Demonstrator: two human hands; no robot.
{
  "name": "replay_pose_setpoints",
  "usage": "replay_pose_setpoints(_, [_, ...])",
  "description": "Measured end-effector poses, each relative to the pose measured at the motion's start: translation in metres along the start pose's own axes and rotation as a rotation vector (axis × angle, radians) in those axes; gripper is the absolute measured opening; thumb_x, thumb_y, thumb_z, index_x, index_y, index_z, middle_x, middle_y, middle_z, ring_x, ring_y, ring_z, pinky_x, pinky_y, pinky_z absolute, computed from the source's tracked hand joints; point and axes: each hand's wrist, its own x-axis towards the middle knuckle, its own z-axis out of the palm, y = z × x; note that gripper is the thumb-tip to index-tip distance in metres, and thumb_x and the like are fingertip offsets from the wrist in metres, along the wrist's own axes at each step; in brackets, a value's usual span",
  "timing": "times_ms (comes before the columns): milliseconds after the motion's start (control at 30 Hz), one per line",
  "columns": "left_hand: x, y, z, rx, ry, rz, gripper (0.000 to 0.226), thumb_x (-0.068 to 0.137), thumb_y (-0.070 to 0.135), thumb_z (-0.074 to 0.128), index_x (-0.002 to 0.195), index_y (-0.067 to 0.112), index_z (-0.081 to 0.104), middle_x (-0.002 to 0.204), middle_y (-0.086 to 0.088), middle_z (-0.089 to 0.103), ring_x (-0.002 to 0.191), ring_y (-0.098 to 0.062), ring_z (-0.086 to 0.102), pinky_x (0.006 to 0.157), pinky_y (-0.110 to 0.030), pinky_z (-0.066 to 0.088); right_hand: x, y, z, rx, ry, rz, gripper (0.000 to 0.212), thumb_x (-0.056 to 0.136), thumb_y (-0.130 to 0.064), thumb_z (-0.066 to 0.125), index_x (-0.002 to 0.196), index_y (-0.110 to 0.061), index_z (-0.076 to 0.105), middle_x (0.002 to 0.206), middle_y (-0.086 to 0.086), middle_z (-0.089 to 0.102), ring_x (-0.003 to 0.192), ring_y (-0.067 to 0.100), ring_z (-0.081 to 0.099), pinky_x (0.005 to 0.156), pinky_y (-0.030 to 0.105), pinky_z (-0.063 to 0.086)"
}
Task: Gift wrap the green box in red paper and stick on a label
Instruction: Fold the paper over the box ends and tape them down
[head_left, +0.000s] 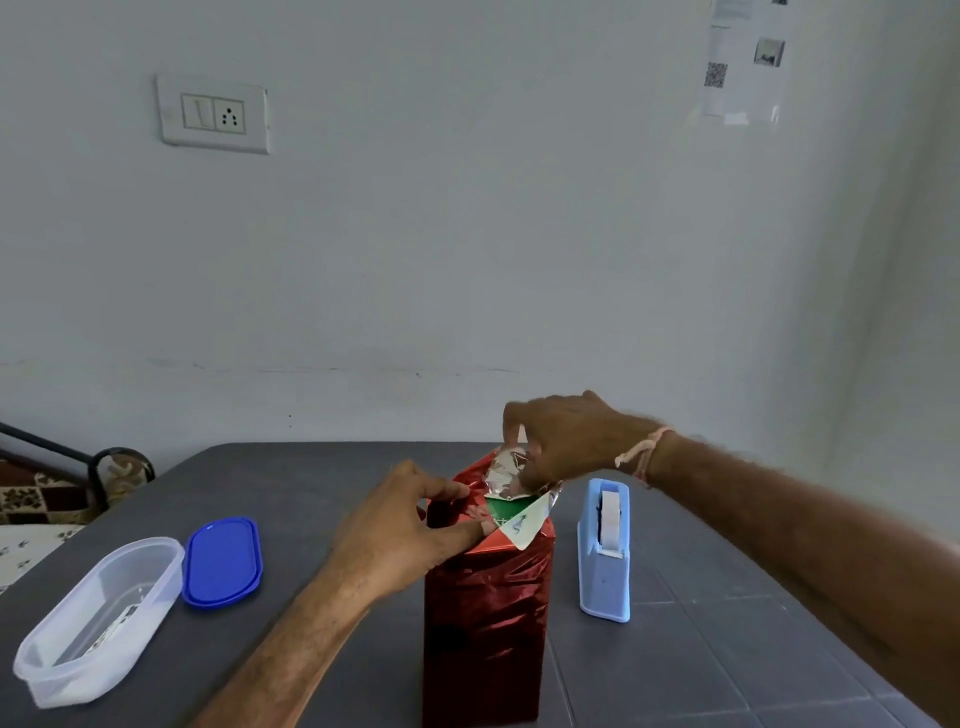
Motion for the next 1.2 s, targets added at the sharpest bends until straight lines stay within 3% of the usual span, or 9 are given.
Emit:
replay_pose_setpoints(200, [-0.002, -0.002, 0.002, -0.077, 0.060, 0.039, 0.048, 0.076, 0.057, 0.082, 0.120, 0.041, 0.068, 0.115, 0.021, 0.058, 0.104, 0.003, 0.056, 0.089, -0.030, 0.054, -0.030, 0.023, 0.031, 0.703, 0.425, 0.059, 0.026, 0.095, -0.049, 0.065, 0.110, -0.028, 0.061, 0.099, -0.011, 0.068, 0.079, 0.006, 0.066, 0.071, 0.022, 0.051])
replay_pose_setpoints(300, [-0.002, -0.003, 0.004, -0.121, 0.089, 0.060, 0.040, 0.075, 0.056, 0.082, 0.109, 0.039, 0.070, 0.112, 0.021, 0.062, 0.102, 0.006, 0.057, 0.085, -0.023, 0.050, -0.052, 0.022, 0.075, 1.027, 0.575, 0.192, 0.021, 0.098, -0.043, 0.063, 0.106, -0.024, 0.063, 0.097, -0.007, 0.070, 0.084, 0.008, 0.070, 0.069, 0.022, 0.054])
replay_pose_setpoints(433, [-0.002, -0.006, 0.008, -0.152, 0.117, 0.080, 0.028, 0.076, 0.061, 0.076, 0.095, 0.040, 0.075, 0.106, 0.021, 0.065, 0.103, 0.003, 0.060, 0.084, -0.020, 0.045, -0.078, 0.003, 0.120, 1.348, 0.644, 0.283, 0.039, 0.097, -0.053, 0.053, 0.114, -0.020, 0.066, 0.111, -0.002, 0.073, 0.099, 0.012, 0.072, 0.079, 0.028, 0.059])
replay_pose_setpoints(533, [0.000, -0.004, 0.007, -0.185, 0.103, 0.105, 0.019, 0.081, 0.054, 0.076, 0.094, 0.041, 0.077, 0.101, 0.020, 0.069, 0.103, 0.004, 0.061, 0.087, -0.017, 0.043, -0.085, -0.012, 0.132, 1.353, 0.578, 0.163, 0.046, 0.098, -0.059, 0.051, 0.126, -0.026, 0.066, 0.120, -0.010, 0.073, 0.113, 0.007, 0.068, 0.094, 0.032, 0.057])
replay_pose_setpoints(667, [0.013, 0.002, 0.001, -0.292, 0.053, 0.086, 0.020, 0.086, 0.043, 0.077, 0.104, 0.036, 0.075, 0.104, 0.015, 0.073, 0.101, 0.002, 0.066, 0.086, -0.018, 0.049, -0.082, -0.019, 0.128, 1.244, 0.551, 0.062, 0.040, 0.100, -0.047, 0.057, 0.135, -0.029, 0.062, 0.127, -0.016, 0.070, 0.121, -0.001, 0.062, 0.093, 0.015, 0.051])
replay_pose_setpoints(867, [0.054, 0.014, -0.003, -0.335, -0.063, -0.025, 0.052, 0.085, 0.044, 0.079, 0.131, 0.031, 0.059, 0.127, 0.011, 0.059, 0.114, -0.008, 0.061, 0.086, -0.023, 0.054, -0.076, -0.019, 0.134, 1.205, 0.592, 0.073, 0.043, 0.093, -0.037, 0.072, 0.135, -0.033, 0.063, 0.132, -0.017, 0.066, 0.127, 0.002, 0.058, 0.096, 0.033, 0.058])
replay_pose_setpoints(967, [0.069, 0.024, -0.002, -0.262, -0.229, 0.056, 0.044, 0.089, 0.032, 0.079, 0.129, 0.036, 0.062, 0.129, 0.010, 0.059, 0.115, -0.007, 0.060, 0.087, -0.023, 0.055, -0.078, -0.020, 0.134, 1.194, 0.599, 0.066, 0.045, 0.089, -0.043, 0.072, 0.132, -0.036, 0.063, 0.131, -0.017, 0.065, 0.123, 0.002, 0.060, 0.095, 0.035, 0.059])
replay_pose_setpoints(1067, [0.075, 0.035, -0.003, -0.210, -0.295, 0.159, 0.030, 0.093, 0.019, 0.074, 0.115, 0.038, 0.069, 0.118, 0.011, 0.067, 0.102, -0.004, 0.064, 0.076, -0.018, 0.054, -0.079, -0.018, 0.135, 1.225, 0.614, 0.073, 0.047, 0.084, -0.048, 0.073, 0.129, -0.040, 0.062, 0.130, -0.019, 0.064, 0.121, 0.002, 0.062, 0.093, 0.036, 0.060])
replay_pose_setpoints(1200, [0.083, 0.038, -0.001, -0.122, -0.329, 0.226, 0.028, 0.095, 0.011, 0.070, 0.109, 0.034, 0.075, 0.123, 0.014, 0.066, 0.116, -0.004, 0.061, 0.094, -0.024, 0.047, -0.079, -0.015, 0.137, 1.277, 0.614, 0.068, 0.044, 0.083, -0.043, 0.075, 0.126, -0.039, 0.065, 0.129, -0.014, 0.066, 0.119, 0.005, 0.065, 0.089, 0.031, 0.061])
